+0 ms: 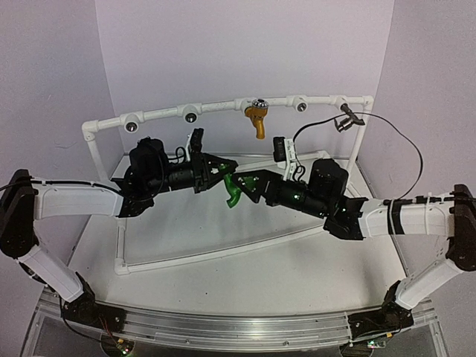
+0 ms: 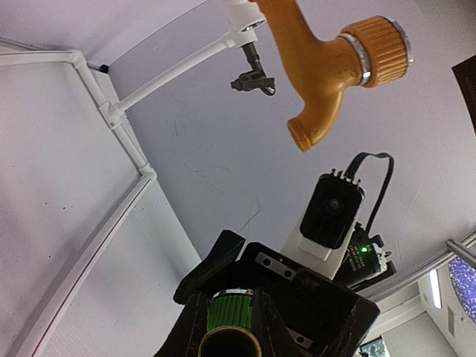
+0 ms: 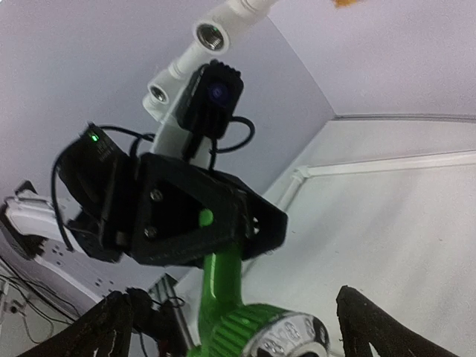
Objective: Install the water faucets
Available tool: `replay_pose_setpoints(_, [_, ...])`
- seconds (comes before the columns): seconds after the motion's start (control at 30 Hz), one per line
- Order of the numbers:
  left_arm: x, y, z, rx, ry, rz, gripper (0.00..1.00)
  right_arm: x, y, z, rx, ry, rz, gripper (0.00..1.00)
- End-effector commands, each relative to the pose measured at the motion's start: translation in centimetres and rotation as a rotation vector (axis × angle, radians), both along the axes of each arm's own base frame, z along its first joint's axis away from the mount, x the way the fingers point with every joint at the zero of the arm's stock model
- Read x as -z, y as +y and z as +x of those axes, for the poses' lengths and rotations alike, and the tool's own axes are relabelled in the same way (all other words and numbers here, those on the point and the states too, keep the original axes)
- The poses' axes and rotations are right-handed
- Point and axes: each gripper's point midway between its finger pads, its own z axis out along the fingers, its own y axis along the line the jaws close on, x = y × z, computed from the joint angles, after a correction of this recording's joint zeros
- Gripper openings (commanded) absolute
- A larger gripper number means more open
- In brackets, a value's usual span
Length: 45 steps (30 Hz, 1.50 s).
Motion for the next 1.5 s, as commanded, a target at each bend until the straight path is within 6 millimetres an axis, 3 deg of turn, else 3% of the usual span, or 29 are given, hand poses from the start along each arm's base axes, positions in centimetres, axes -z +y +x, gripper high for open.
replay_pose_setpoints(0.0, [-4.7,-0.5,-1.2,0.004,-0.129,-0.157,0.0,-3.7,1.3,-0.1,-0.068,0.106,0.241,0.81])
replay_pose_setpoints(0.13, [-5.1,-1.0,-1.8,0.024,-0.136,-0.188,0.0,-3.6,2.0,-0.2,-0.097,0.125,0.257,0.48])
replay_pose_setpoints(0.3, [-4.7,-1.2,-2.0,0.021,-0.106,-0.205,0.0,-4.4,0.4,0.0,-0.032,0.079,0.303,0.35])
replay_pose_setpoints(0.37, [-4.8,-1.2,-2.1,0.021,-0.106,-0.22,0.0,-4.9,0.7,-0.3,-0.065,0.068,0.307,0.37])
replay_pose_setpoints(0.47, [-5.5,-1.2,-2.2,0.025,-0.122,-0.234,0.0,-5.2,1.0,-0.7,-0.096,0.059,0.307,0.54])
replay_pose_setpoints(0.53, [-5.5,-1.3,-2.2,0.025,-0.113,-0.238,0.0,-5.4,1.0,-0.9,-0.101,0.054,0.308,0.59])
replay_pose_setpoints(0.6, [-5.3,-1.4,-2.0,0.02,-0.102,-0.237,0.0,-5.5,1.2,-1.2,-0.119,0.048,0.303,0.62])
replay_pose_setpoints(0.67, [-5.2,-1.5,-2.0,0.025,-0.098,-0.237,0.0,-5.2,1.0,-1.1,-0.108,0.049,0.299,0.58])
replay_pose_setpoints(0.83, [-5.2,-1.6,-1.9,0.025,-0.1,-0.241,0.0,-5.0,1.2,-0.9,-0.107,0.051,0.293,0.4])
replay_pose_setpoints(0.93, [-4.9,-1.6,-1.9,0.025,-0.093,-0.239,0.0,-5.2,1.1,-1.0,-0.109,0.035,0.289,0.02])
replay_pose_setpoints(0.97, [-4.9,-1.5,-1.8,0.018,-0.101,-0.236,0.0,-5.1,1.0,-1.0,-0.104,0.036,0.289,0.0])
replay_pose_setpoints(1.0, [-4.9,-1.3,-1.8,0.007,-0.111,-0.233,0.02,-5.0,0.8,-1.0,-0.094,0.034,0.284,0.0])
replay_pose_setpoints(1.07, [-4.3,-0.6,-1.4,-0.024,-0.112,-0.222,0.18,-4.4,0.3,-0.8,-0.059,0.024,0.253,0.0])
replay_pose_setpoints(1.17, [-3.0,0.9,-0.7,-0.073,-0.088,-0.202,0.34,-3.2,-0.9,-0.3,0.025,0.007,0.148,0.0])
replay_pose_setpoints(1.27, [-2.1,1.4,-0.3,-0.074,-0.07,-0.174,0.61,-3.6,-1.3,-0.7,0.001,-0.027,0.121,0.0])
replay_pose_setpoints(1.4, [-0.7,0.3,-0.7,-0.008,-0.039,-0.127,0.7,-3.7,-0.5,-1.1,-0.047,-0.03,0.101,0.0])
replay_pose_setpoints(1.47, [-0.3,-0.1,-0.7,0.017,-0.026,-0.119,0.69,-3.7,0.1,-1.2,-0.072,-0.022,0.101,0.0])
